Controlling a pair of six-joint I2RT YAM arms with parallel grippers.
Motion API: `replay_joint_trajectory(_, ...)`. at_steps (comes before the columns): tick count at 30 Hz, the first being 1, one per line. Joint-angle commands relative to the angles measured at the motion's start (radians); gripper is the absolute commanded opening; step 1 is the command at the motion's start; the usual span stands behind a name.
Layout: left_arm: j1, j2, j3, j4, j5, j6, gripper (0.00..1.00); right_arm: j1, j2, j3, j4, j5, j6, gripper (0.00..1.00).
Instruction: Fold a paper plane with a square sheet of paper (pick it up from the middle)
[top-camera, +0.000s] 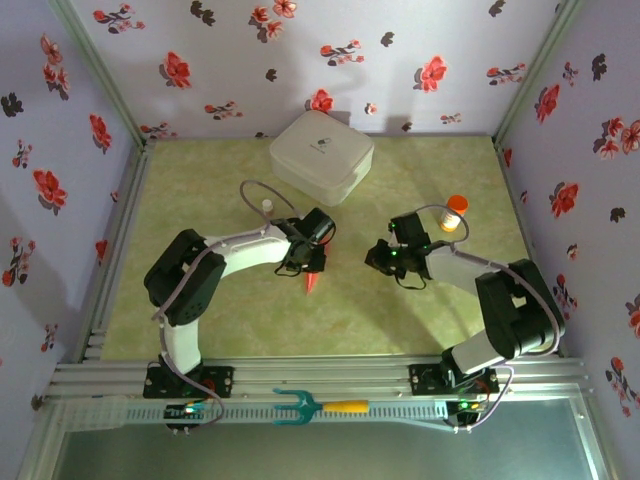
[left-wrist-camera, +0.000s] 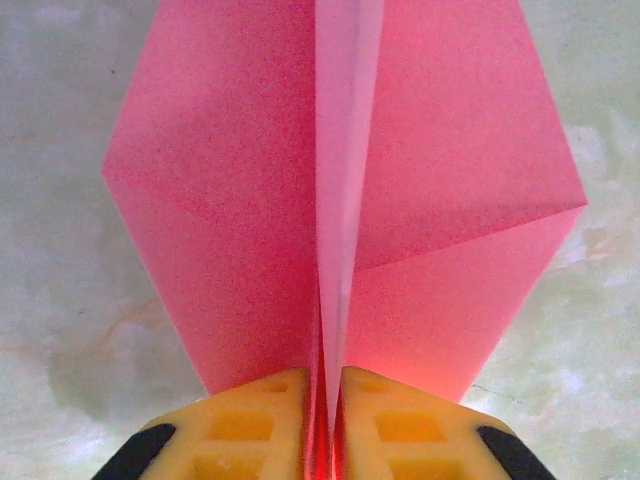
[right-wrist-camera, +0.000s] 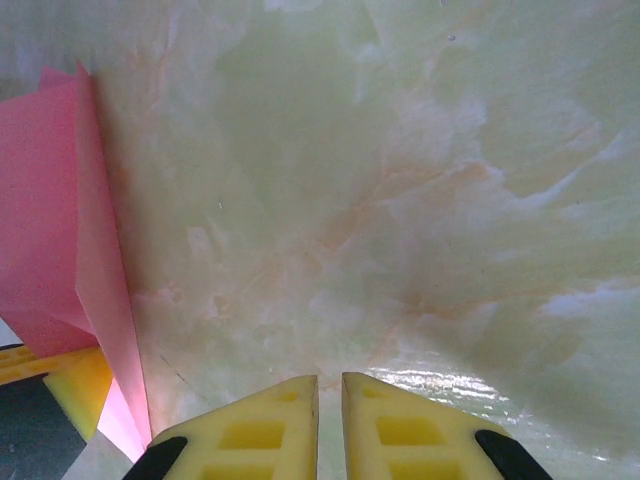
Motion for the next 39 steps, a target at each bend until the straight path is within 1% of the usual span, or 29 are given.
replay_joint_trajectory(1, -0.007, 0.026, 0.025, -0.022, 0.006, -0.014, 0.17, 0.007, 0.019, 0.026, 0.005, -0.008, 0.011, 0.16)
replay_joint_trajectory(12, -0.005, 0.073, 0.041, -0.037, 0.017, -0.035, 0.21, 0.008, 0.026, 0.026, 0.011, -0.011, 0.013, 0.16)
replay_joint_trajectory(15, -0.007, 0.087, 0.045, -0.048, 0.016, -0.042, 0.24, 0.008, 0.026, 0.025, 0.016, -0.011, 0.014, 0.16)
replay_joint_trajectory(19, -0.007, 0.104, 0.060, -0.074, 0.009, -0.057, 0.27, 0.008, 0.020, 0.023, 0.020, -0.010, 0.017, 0.16)
replay_joint_trajectory(21, -0.007, 0.109, 0.069, -0.098, -0.010, -0.070, 0.30, 0.008, 0.014, 0.024, 0.012, -0.004, 0.012, 0.17)
replay_joint_trajectory(33, -0.024, 0.146, 0.162, -0.251, -0.058, -0.169, 0.39, 0.008, -0.007, 0.015, 0.014, 0.002, 0.003, 0.18)
replay_joint_trajectory(39, -0.033, 0.178, 0.215, -0.310, -0.067, -0.180, 0.40, 0.009, -0.022, 0.009, 0.007, 0.010, -0.001, 0.18)
